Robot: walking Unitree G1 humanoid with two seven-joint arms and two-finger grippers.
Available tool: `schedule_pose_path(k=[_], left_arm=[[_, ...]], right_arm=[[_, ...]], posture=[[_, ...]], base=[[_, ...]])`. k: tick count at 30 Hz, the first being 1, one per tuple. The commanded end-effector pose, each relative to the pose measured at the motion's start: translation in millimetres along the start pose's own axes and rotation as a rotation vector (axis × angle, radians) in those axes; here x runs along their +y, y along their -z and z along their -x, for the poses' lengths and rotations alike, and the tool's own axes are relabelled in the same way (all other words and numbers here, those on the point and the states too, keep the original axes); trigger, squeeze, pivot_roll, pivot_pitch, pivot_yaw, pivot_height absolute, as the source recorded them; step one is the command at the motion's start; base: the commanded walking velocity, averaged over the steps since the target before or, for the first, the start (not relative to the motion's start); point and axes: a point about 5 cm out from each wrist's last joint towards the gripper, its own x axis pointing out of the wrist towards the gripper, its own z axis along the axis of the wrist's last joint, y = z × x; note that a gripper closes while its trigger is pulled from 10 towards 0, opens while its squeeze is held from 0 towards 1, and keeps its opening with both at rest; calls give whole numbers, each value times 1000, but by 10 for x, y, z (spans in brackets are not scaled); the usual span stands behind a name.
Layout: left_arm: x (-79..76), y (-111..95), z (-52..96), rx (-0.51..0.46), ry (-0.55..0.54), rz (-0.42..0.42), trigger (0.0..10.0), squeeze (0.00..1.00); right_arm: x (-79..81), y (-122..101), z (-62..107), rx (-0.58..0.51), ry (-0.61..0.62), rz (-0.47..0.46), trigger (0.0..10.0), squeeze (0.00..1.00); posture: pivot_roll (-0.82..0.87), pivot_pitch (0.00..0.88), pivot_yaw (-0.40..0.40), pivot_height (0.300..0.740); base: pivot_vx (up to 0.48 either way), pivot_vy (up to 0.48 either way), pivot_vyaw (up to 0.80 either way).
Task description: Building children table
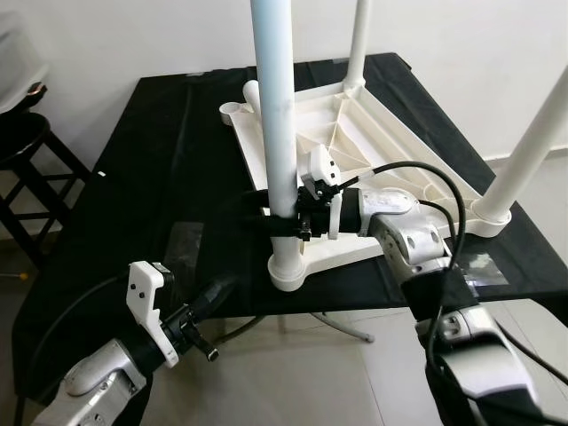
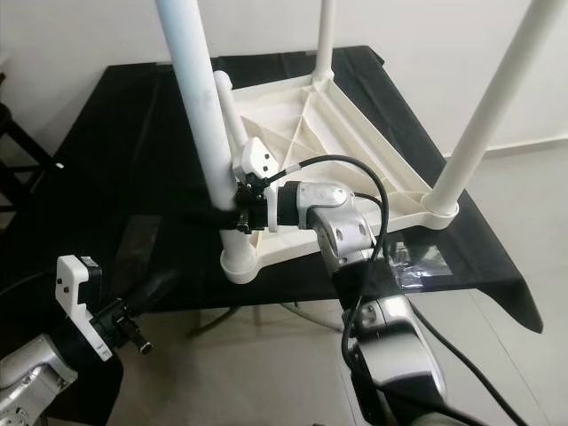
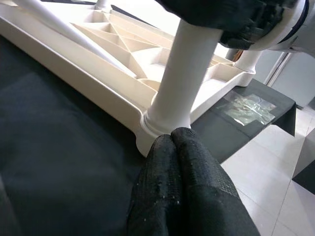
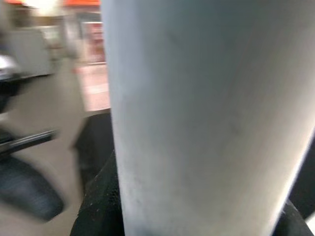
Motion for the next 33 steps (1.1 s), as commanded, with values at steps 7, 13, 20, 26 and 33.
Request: schedule_pose_path(k=[7,13,20,26,33], left_arm=[[59,45,25,22,-6,1,10000,0],[71,39,21,13,-16,-5,10000,0],[64,33,15,8,-17,-4,10000,0],[40,27,3,8,-11,-1,10000,0],[18,19,28,12,-16,-5,10000,0]], right_arm=[[395,499,82,177,600,-17,0,0],[396,478,34,191,567,-15,0,0],[403,286,-103,137,367,39,10000,1000],[122,93,-62,90,-13,113,10000,1000],[25,78,-36,134,-253,160,10000,0]], posture=[[-20,121,42,740],[-18,115,31,740],[-20,120,37,740],[5,130,34,740],[32,146,35,740]], base=[[0,0,0],[0,0,0],[0,0,0],[0,0,0],[0,0,0]])
